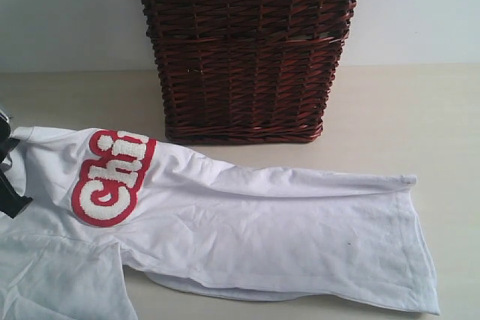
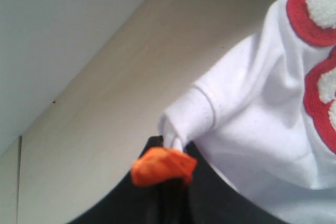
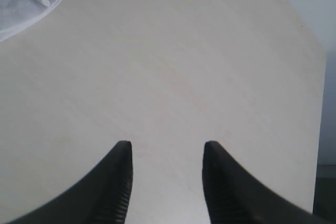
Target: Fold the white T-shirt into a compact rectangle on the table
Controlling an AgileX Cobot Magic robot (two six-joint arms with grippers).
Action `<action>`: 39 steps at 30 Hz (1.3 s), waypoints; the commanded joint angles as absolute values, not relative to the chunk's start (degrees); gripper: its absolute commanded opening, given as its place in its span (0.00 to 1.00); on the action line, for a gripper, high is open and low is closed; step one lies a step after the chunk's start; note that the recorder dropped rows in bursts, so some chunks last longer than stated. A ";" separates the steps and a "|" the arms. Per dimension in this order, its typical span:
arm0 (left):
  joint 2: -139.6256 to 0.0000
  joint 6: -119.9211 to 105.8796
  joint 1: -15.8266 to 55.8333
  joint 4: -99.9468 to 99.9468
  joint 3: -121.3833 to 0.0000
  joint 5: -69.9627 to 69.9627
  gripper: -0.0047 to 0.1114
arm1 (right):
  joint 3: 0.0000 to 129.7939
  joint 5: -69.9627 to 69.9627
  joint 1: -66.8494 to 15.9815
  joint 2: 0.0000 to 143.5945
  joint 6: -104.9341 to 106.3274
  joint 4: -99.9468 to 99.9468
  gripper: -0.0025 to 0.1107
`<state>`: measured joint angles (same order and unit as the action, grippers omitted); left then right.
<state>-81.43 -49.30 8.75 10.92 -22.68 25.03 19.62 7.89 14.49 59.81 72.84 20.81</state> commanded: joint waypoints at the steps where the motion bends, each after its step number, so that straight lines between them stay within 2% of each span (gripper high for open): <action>1: -81.07 -49.34 8.67 11.57 -22.72 24.90 0.04 | 19.35 7.84 14.72 59.33 72.70 21.07 0.40; 24: -81.07 -49.34 8.67 11.57 -22.72 24.90 0.04 | 19.35 7.71 14.72 59.22 72.70 21.07 0.40; 39: -81.07 -49.34 8.67 11.16 -22.72 25.04 0.04 | 19.20 8.67 14.44 47.75 71.64 21.21 0.40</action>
